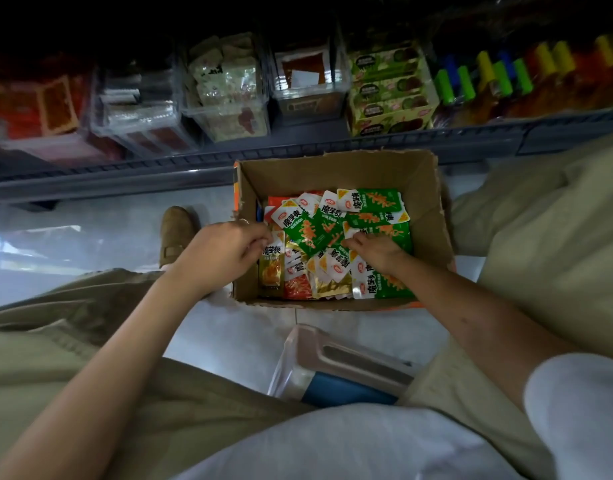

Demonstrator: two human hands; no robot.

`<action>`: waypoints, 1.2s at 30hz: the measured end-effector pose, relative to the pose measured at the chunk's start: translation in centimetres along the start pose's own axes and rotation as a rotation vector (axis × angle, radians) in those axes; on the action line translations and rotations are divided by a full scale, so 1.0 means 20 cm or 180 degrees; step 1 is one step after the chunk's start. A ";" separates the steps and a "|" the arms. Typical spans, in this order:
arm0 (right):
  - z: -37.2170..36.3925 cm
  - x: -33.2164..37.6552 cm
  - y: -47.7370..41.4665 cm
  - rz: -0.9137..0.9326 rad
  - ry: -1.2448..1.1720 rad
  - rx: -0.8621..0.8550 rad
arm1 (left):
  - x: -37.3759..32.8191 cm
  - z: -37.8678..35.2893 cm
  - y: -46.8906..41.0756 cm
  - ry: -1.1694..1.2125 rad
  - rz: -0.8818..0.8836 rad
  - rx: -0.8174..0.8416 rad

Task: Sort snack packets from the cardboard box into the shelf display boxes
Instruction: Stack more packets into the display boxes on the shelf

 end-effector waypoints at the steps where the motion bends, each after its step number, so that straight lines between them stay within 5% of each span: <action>1: 0.00 0.00 0.00 0.0039 0.0034 -0.0009 | 0.00 -0.01 0.00 0.0002 0.0015 0.0026; 4: 0.03 -0.01 -0.01 0.0010 -0.0252 -0.0054 | 0.00 -0.02 0.00 -0.0005 0.0061 0.0112; 9: 0.30 -0.11 -0.04 -0.0536 -0.2155 -0.0140 | 0.01 -0.06 -0.01 0.0224 0.0245 0.0242; 15: 0.73 0.13 -0.04 0.0060 -0.4754 -0.0092 | -0.06 -0.20 -0.01 0.1514 0.0510 0.0824; 19: 0.78 0.34 -0.04 0.0726 -0.5382 0.0524 | -0.06 -0.14 -0.04 0.2278 0.0676 0.0345; 22: 0.75 0.40 -0.03 0.0852 -0.5395 0.0762 | 0.01 -0.11 -0.06 0.2344 0.0899 -0.0012; 25: 0.60 0.29 -0.07 0.0248 -0.5278 0.0474 | 0.07 -0.13 -0.05 0.2018 0.1097 0.0082; 28: 0.37 0.12 -0.08 -0.0171 -0.3397 0.0184 | 0.09 -0.13 -0.04 0.2052 0.1151 0.0074; 31: 0.03 0.09 -0.03 -0.0066 -0.1350 0.0950 | 0.08 -0.14 -0.04 0.2073 0.1157 0.0109; 36: -0.11 0.14 0.06 0.0213 -0.0845 0.0736 | 0.07 -0.14 -0.05 0.2057 0.1167 0.0150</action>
Point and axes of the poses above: each hand's wrist, its own y-axis away from the middle knuckle, its own z-axis out of the back of the hand, x = y × z, the point moved 10 cm from there along -y, towards the middle knuckle, and after that the axes turned 5 degrees about -y, right-handed, at the moved point
